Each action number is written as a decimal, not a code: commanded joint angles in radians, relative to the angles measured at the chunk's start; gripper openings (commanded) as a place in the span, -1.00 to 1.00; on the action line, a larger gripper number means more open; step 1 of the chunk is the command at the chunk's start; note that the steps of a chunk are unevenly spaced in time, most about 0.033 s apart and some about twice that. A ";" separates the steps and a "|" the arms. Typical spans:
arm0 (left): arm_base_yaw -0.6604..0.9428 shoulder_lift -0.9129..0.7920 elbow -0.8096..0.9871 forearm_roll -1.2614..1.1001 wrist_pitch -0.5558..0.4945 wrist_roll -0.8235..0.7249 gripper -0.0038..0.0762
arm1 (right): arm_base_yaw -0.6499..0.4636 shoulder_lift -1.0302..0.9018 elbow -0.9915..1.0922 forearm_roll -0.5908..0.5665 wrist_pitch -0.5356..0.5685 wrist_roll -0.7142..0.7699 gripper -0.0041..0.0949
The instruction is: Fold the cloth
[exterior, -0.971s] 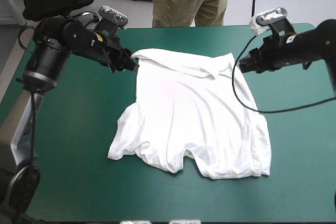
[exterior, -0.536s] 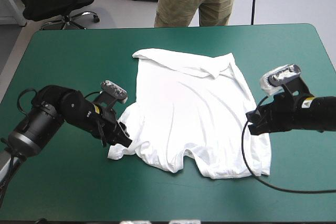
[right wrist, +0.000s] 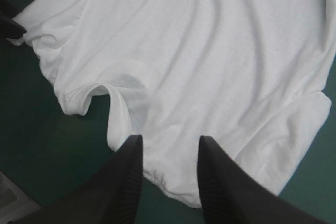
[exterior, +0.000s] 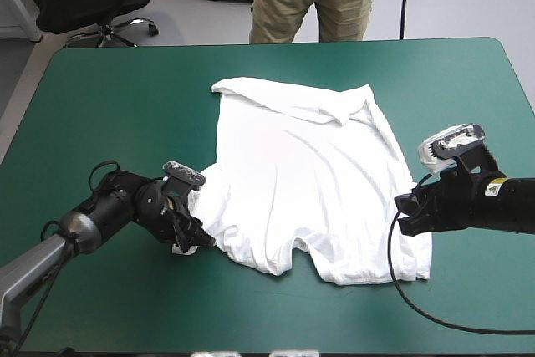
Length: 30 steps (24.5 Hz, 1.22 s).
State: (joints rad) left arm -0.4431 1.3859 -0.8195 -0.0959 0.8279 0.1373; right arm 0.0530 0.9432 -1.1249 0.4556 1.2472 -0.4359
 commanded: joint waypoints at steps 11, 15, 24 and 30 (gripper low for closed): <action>-0.005 0.181 -0.013 0.018 -0.037 0.010 -0.95 | -0.008 -0.010 0.134 -0.268 -0.004 0.066 -0.19; -0.005 0.181 -0.013 0.022 -0.037 0.010 -0.95 | -0.008 -0.010 0.323 -0.256 -0.128 0.060 0.26; -0.005 0.181 -0.013 0.024 -0.071 0.010 -0.95 | -0.008 0.031 0.483 -0.255 -0.360 0.195 0.35; -0.005 0.181 -0.013 0.024 -0.071 0.010 -0.95 | -0.008 0.148 0.502 -0.225 -0.347 0.195 0.20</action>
State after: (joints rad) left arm -0.4444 1.5285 -0.8574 -0.0606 0.8397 0.1422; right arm 0.0522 1.0509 -0.6052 0.1983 0.9201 -0.2415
